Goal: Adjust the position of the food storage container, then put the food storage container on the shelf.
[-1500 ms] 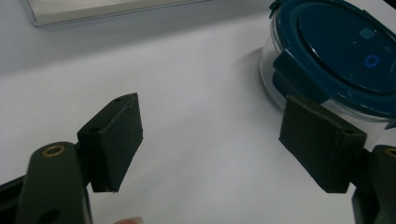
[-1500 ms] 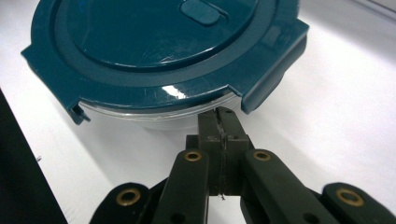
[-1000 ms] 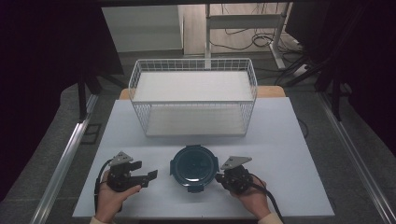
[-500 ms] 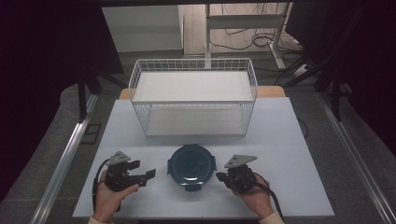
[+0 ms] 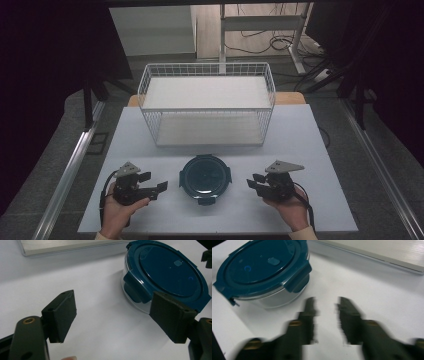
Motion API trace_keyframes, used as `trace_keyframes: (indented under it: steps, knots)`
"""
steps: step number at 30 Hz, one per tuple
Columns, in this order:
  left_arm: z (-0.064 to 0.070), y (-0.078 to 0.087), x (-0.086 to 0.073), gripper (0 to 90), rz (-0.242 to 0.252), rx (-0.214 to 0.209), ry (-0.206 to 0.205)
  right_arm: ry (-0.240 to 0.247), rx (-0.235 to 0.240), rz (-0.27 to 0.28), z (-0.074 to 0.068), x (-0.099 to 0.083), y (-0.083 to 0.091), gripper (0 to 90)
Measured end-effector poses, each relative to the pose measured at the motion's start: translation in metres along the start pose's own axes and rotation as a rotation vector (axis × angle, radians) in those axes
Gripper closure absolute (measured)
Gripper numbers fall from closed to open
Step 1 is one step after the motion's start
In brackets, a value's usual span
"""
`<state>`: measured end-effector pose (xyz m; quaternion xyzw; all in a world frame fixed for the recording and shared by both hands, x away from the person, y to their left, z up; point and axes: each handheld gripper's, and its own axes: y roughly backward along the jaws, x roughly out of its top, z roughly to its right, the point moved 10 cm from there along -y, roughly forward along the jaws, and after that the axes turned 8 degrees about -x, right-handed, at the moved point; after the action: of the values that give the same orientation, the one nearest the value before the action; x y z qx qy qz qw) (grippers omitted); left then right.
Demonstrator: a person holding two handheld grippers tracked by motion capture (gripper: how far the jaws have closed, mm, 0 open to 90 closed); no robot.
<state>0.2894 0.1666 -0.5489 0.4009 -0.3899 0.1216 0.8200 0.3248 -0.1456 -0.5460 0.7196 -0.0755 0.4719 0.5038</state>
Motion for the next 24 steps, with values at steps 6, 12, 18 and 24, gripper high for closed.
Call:
trace_keyframes:
  steps: [6, 12, 18, 24]
  knots:
    - [0.002, 0.002, 0.002, 20.8, 0.01, -0.011, 0.001, -0.056, 0.02, 0.027, -0.001, 0.005, 0.0, 32.1]
    - [0.007, 0.004, 0.004, 20.8, 0.013, -0.02, -0.004, -0.095, 0.03, 0.059, -0.001, 0.008, 0.003, 23.9]
    - [0.014, 0.004, 0.006, 20.6, 0.016, -0.035, -0.01, -0.09, 0.044, 0.049, -0.005, 0.008, 0.003, 21.9]
    - [0.018, 0.003, 0.007, 19.6, 0.013, -0.04, -0.014, -0.115, 0.086, 0.039, -0.013, 0.01, 0.001, 19.5]
